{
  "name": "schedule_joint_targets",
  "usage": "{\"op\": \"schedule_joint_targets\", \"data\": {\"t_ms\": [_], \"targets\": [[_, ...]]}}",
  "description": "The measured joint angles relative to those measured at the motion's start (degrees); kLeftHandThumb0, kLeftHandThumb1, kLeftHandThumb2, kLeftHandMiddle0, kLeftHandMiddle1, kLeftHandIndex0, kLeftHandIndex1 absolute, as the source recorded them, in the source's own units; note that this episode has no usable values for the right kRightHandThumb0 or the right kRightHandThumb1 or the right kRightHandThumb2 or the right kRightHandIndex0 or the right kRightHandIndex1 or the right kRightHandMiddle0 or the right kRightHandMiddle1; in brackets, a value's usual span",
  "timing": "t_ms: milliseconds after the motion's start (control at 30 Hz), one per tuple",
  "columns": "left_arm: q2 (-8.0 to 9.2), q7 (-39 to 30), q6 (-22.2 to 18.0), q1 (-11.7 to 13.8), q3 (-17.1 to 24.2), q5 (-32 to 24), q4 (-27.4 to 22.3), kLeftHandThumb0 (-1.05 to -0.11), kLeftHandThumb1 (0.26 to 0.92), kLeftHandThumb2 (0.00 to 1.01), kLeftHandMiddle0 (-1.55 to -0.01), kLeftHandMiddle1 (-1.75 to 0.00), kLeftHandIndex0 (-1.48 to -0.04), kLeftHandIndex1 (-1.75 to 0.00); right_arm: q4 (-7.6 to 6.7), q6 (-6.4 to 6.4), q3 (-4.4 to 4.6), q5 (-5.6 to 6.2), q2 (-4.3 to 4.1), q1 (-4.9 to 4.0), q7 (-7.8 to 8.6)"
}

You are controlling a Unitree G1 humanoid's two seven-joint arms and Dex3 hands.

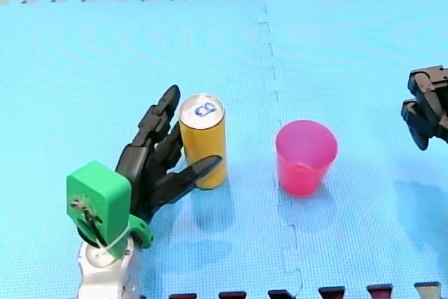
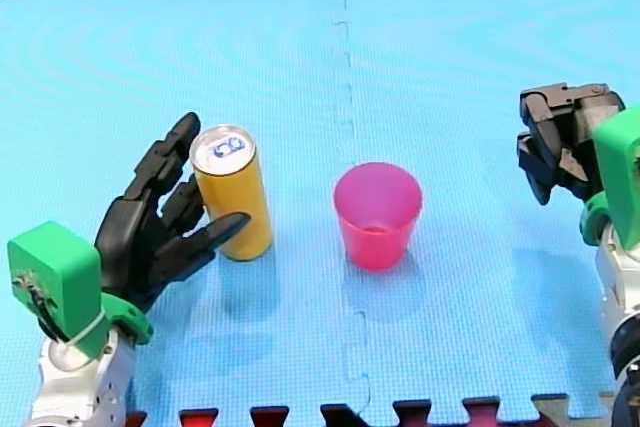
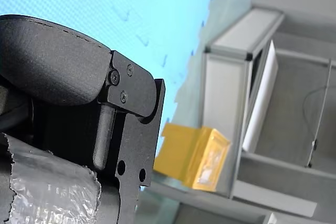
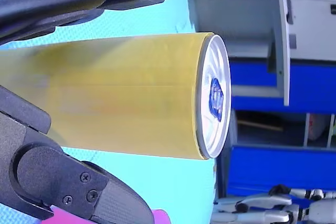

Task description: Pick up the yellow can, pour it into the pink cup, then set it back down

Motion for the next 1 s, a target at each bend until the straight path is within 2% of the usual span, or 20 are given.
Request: {"op": "schedule_joint_targets", "data": {"t_ms": [133,267,700,1000], "targets": [[1.63,3.38,-2.76,0.24,-1.25,4.03,1.14,-0.631,0.72,0.01,-0.19,-0.01,-0.16,0.0,-0.01,0.11,0.0,0.02,-0.02,-0.08,0.03],[2.48,5.02,-3.36,0.33,-2.16,5.97,1.85,-0.645,0.729,0.01,-0.19,-0.01,-0.16,0.0,-0.03,0.14,0.06,0.0,-0.02,-0.12,0.04],[4.96,5.31,-2.61,0.51,-5.06,8.91,2.34,-0.787,0.756,0.0,-0.21,-0.01,-0.16,0.0,-0.15,-0.05,0.49,-0.05,-0.11,-0.11,0.38],[6.14,6.69,-2.18,0.5,-5.81,10.12,2.95,-0.861,0.762,0.0,-0.25,-0.02,-0.23,-0.02,-0.22,-0.13,0.52,0.0,-0.37,-0.05,0.62]]}}
